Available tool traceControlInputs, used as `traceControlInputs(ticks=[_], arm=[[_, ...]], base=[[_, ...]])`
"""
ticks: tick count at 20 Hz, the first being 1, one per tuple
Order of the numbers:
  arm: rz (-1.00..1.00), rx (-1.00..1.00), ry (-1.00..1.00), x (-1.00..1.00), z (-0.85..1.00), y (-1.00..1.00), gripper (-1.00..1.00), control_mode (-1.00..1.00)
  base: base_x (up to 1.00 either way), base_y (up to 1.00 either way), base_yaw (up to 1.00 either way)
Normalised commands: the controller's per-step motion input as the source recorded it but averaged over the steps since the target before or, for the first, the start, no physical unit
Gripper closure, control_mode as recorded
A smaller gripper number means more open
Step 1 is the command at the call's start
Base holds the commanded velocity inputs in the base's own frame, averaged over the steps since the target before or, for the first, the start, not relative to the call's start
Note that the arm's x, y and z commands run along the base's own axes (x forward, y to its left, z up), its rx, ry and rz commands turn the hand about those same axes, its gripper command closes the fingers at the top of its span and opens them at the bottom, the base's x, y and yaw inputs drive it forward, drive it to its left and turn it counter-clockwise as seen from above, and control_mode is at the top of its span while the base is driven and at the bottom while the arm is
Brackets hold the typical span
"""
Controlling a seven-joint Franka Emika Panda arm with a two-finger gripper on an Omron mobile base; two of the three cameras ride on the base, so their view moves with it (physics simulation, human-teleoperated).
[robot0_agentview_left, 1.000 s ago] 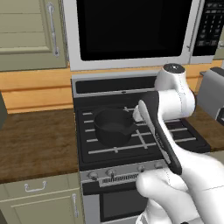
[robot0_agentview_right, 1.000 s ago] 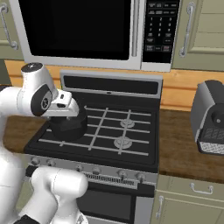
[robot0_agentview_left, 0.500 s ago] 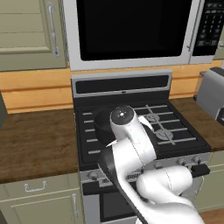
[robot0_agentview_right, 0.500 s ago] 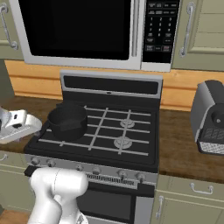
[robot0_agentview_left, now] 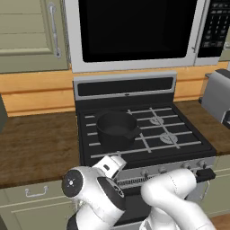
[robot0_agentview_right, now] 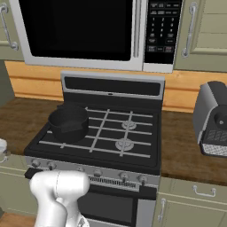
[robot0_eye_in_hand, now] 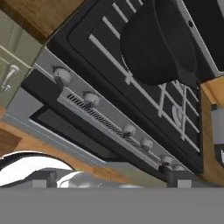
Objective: Turn off the front left burner of the stove.
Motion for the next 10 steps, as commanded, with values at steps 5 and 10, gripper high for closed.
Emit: traceControlInputs(ticks=[5,10], arm=[[0.08,-0.19,0.00,0.08,-0.54,0.54,-1.00,-1.00],[0.00,-0.06,-0.06,0.40,-0.27,0.00,-1.00,-1.00]], base=[[0.00,0.00,0.00],[0.00,0.00,0.00]])
